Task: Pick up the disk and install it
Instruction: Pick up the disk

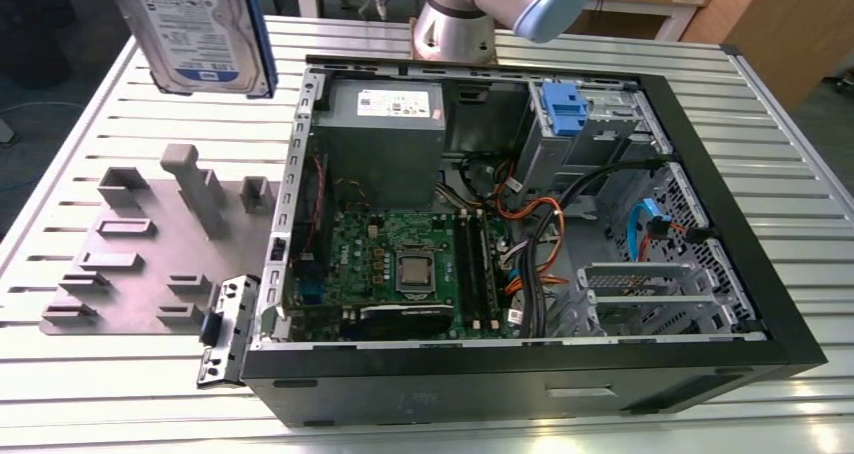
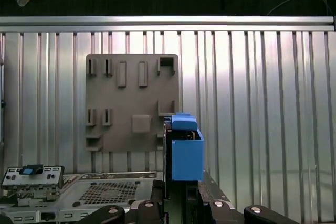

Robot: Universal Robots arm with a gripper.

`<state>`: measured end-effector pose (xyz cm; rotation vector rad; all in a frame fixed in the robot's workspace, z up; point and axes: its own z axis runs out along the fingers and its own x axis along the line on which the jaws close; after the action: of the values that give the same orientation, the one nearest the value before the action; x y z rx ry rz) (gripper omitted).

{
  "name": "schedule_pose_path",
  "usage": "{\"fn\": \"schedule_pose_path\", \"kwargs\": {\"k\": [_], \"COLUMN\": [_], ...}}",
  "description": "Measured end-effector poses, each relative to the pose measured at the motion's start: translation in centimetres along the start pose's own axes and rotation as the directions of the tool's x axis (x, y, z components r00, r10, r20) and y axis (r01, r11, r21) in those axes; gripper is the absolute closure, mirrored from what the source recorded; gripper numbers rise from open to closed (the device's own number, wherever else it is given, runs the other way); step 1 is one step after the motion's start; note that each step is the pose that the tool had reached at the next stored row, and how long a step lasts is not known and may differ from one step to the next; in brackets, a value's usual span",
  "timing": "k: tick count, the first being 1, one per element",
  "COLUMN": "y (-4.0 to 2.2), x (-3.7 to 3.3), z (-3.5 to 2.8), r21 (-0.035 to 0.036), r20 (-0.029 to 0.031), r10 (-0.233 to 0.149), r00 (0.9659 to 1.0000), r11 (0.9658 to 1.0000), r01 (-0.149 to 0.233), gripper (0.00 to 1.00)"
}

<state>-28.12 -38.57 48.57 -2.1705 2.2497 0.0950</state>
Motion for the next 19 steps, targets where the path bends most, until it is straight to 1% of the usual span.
{"fn": "schedule_pose_path", "kwargs": {"k": [10, 19], "y": [-3.77, -7.28], "x": [-0.14, -0.26], "z": [-0.03, -0.08], "r21": [0.0001, 0.0001], "r20": [0.0, 0.0], "r10": [0.0, 0.0], "r00": [1.0, 1.0], "r11": [1.0, 1.0], "r01": [0.0, 0.0], "gripper": [0.65, 0.65]}}
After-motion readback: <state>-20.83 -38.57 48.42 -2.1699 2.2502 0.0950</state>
